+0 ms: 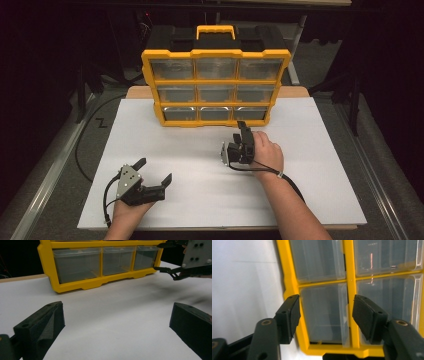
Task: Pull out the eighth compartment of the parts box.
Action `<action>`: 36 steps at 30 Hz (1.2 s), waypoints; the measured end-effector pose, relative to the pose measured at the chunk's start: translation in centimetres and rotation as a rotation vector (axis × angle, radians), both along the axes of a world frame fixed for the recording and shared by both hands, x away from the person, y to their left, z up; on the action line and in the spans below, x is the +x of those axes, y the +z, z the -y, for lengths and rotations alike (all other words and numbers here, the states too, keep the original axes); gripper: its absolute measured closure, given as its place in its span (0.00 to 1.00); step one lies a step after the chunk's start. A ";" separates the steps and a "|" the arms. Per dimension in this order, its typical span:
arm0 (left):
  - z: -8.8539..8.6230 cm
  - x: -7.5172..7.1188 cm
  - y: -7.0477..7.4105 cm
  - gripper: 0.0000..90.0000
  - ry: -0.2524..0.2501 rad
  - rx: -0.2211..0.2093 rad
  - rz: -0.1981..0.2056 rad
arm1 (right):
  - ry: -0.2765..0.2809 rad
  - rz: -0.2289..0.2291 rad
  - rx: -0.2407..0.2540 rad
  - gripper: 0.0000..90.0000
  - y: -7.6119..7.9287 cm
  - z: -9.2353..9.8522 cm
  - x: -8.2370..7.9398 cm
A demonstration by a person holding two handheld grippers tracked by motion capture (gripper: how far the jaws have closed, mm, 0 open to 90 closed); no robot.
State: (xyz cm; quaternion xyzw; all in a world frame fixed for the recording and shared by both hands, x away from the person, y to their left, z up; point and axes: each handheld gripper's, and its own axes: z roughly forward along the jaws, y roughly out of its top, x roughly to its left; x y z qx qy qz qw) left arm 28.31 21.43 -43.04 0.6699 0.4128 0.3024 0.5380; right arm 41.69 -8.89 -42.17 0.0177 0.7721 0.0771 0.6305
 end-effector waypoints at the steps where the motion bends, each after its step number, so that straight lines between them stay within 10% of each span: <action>1: 0.0 0.0 0.0 0.00 0.001 -0.003 0.001 | 0.000 0.000 0.000 0.48 0.0 0.0 0.0; 36: -0.6 -0.3 0.0 0.00 -0.003 -0.025 -0.001 | 0.004 0.051 -0.072 0.82 0.6 -5.8 5.7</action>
